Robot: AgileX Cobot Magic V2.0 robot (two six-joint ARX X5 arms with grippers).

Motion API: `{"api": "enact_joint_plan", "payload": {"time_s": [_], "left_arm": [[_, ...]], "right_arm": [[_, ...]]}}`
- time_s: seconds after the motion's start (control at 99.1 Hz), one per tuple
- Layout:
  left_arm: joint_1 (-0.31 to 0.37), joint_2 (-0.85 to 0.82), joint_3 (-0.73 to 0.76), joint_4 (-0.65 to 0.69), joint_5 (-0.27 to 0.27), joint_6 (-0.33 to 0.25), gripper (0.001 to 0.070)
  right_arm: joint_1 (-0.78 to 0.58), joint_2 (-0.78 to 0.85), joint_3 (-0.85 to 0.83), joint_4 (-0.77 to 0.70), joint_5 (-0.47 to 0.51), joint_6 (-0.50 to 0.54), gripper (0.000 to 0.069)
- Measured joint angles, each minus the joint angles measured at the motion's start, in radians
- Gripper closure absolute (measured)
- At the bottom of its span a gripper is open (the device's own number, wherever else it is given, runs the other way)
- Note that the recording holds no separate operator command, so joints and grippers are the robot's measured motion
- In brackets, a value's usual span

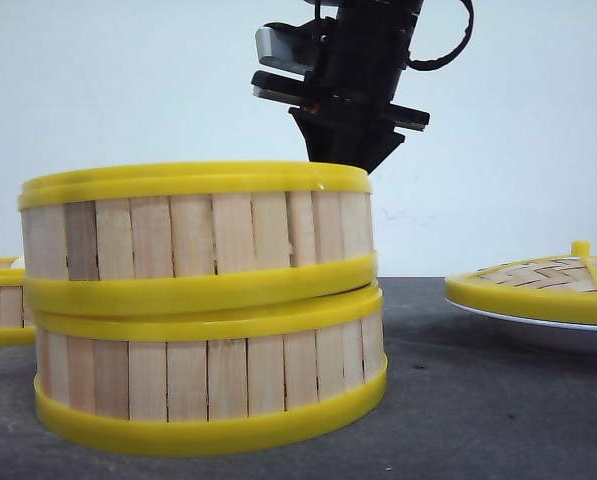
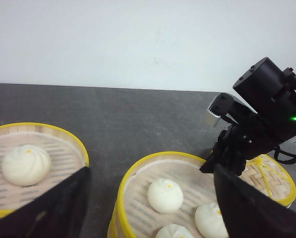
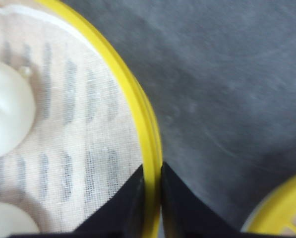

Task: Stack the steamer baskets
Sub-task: 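Lower the basket onto the nearest basket and open the right gripper, then raise the right gripper away from the stack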

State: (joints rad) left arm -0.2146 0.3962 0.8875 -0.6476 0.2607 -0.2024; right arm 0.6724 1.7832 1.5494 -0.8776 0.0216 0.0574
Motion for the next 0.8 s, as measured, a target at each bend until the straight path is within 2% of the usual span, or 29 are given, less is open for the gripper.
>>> {"api": "enact_joint_plan", "payload": {"time_s": [0.121, 0.172, 0.212, 0.323, 0.393, 0.585, 0.706, 0.797], "left_arm": [[0.000, 0.000, 0.000, 0.000, 0.000, 0.000, 0.0231], [0.000, 0.000, 0.000, 0.000, 0.000, 0.000, 0.0231], [0.000, 0.000, 0.000, 0.000, 0.000, 0.000, 0.0231], [0.000, 0.000, 0.000, 0.000, 0.000, 0.000, 0.0231], [0.000, 0.000, 0.000, 0.000, 0.000, 0.000, 0.0231], [0.000, 0.000, 0.000, 0.000, 0.000, 0.000, 0.0231], [0.000, 0.000, 0.000, 0.000, -0.004, 0.000, 0.0235], [0.000, 0.000, 0.000, 0.000, -0.038, 0.000, 0.0254]], "right_arm": [[0.000, 0.000, 0.000, -0.004, 0.003, -0.009, 0.0660], [0.000, 0.000, 0.000, -0.005, 0.002, -0.012, 0.0623], [0.000, 0.000, 0.000, -0.006, 0.002, -0.016, 0.0553], [0.000, 0.000, 0.000, -0.003, 0.002, -0.016, 0.0287], [-0.001, 0.000, 0.000, 0.012, 0.002, -0.016, 0.0205], [-0.001, -0.038, 0.000, 0.080, -0.002, -0.016, 0.0166], [0.000, -0.151, 0.000, 0.134, -0.002, -0.016, 0.0166], [0.003, -0.262, 0.000, 0.163, 0.000, -0.016, 0.0166]]}}
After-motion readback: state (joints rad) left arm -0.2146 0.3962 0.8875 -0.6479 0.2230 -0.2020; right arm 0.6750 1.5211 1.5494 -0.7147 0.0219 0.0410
